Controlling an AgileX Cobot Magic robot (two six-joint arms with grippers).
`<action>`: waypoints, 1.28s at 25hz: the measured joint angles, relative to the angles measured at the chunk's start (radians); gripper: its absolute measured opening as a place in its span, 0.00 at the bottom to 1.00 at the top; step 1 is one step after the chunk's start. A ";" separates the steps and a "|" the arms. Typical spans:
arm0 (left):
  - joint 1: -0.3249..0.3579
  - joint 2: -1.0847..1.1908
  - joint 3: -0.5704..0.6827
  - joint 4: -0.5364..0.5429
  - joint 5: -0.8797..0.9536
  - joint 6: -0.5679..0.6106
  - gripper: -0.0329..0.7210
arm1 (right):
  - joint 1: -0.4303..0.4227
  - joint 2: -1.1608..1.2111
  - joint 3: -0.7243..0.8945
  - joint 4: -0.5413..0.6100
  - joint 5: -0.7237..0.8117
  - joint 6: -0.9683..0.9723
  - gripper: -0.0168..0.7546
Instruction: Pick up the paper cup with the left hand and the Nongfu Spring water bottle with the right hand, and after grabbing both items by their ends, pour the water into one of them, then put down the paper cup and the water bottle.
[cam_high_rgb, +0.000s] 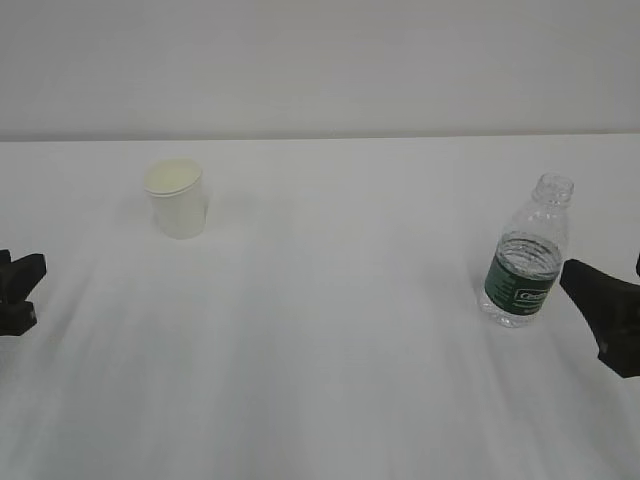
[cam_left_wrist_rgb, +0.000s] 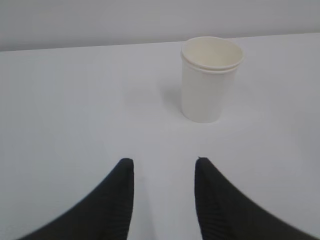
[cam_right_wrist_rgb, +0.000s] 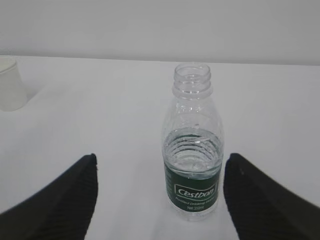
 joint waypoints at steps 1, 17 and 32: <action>0.000 0.000 0.000 0.002 0.000 0.000 0.43 | 0.000 0.000 0.000 0.000 0.000 -0.002 0.78; -0.070 0.050 0.000 0.094 0.000 -0.033 0.82 | 0.000 0.116 0.016 0.002 -0.045 -0.006 0.78; -0.079 0.098 -0.002 0.097 0.000 -0.033 0.82 | 0.000 0.574 0.013 0.023 -0.481 -0.006 0.78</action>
